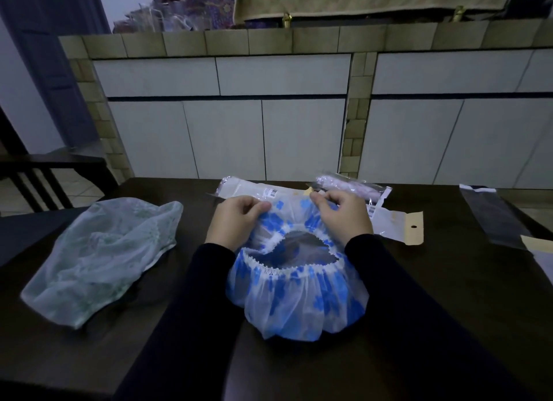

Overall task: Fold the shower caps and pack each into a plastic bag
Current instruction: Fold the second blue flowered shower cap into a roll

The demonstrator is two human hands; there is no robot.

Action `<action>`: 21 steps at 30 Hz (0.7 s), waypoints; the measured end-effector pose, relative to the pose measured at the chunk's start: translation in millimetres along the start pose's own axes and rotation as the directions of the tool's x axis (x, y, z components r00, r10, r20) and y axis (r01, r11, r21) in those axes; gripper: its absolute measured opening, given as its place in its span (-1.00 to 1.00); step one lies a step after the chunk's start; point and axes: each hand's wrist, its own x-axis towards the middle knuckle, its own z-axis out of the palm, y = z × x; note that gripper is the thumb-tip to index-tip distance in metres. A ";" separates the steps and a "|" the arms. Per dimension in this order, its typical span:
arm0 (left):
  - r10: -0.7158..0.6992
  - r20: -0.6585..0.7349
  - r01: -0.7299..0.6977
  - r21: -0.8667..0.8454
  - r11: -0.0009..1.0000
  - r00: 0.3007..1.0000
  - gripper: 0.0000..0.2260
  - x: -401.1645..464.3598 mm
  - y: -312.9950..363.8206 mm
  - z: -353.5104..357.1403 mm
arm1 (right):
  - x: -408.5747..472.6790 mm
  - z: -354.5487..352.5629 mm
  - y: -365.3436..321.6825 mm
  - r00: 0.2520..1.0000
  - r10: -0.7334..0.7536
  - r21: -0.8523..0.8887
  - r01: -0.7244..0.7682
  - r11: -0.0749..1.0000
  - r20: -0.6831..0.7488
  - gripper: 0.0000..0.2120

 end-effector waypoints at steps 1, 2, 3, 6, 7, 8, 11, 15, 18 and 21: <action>0.006 0.027 -0.006 0.001 1.000 1.000 -0.81 -0.4 0.2 -2.0 | 0.2 -2.1 -1.3 1.000 -0.017 -0.015 0.017 1.000 0.022 -0.60; 0.015 0.054 -0.015 -0.003 1.000 0.998 -0.81 -1.6 1.2 -4.3 | 0.5 -4.4 -2.4 0.998 -0.034 -0.014 0.034 0.999 0.050 -0.59; 0.019 0.076 -0.018 -0.008 1.000 0.997 -0.81 -1.9 1.3 -6.8 | 0.9 -6.7 -2.8 0.997 -0.044 0.007 0.044 0.999 0.070 -0.60; -0.084 0.190 0.086 -0.002 0.996 0.978 -0.76 -3.8 1.7 -22.2 | 2.8 -11.3 -3.2 0.998 -0.018 -0.047 0.020 0.999 0.055 -0.74; -0.128 0.263 0.126 0.025 0.992 0.956 -0.74 -5.1 1.5 -27.9 | 3.7 -10.7 -3.2 0.998 -0.023 -0.140 0.030 0.990 0.054 -0.80; -0.155 0.330 0.147 0.049 0.988 0.931 -0.73 -6.5 0.9 -32.2 | 4.3 -10.2 -4.7 0.995 -0.071 -0.247 0.085 0.965 0.063 -0.88; -0.023 0.304 0.008 0.051 0.999 0.952 -0.82 -7.4 6.9 -34.5 | -1.1 -1.7 -23.9 0.888 -0.426 -0.261 0.459 0.849 0.176 -0.75; 0.188 0.180 -0.217 0.158 0.963 0.965 -0.85 -7.2 31.4 -32.5 | -9.7 11.2 -60.6 0.740 -0.521 -0.110 0.614 0.782 0.424 -0.56; 0.147 0.053 -0.153 0.153 0.976 0.988 -0.93 -3.1 34.8 -36.0 | -2.7 11.9 -59.9 0.819 -0.419 -0.194 0.518 0.833 0.391 -0.64; -0.085 0.074 0.083 0.033 0.996 0.994 -0.82 -2.7 31.8 -40.1 | 2.5 7.4 -52.3 0.936 -0.305 -0.394 0.351 0.850 0.175 -0.82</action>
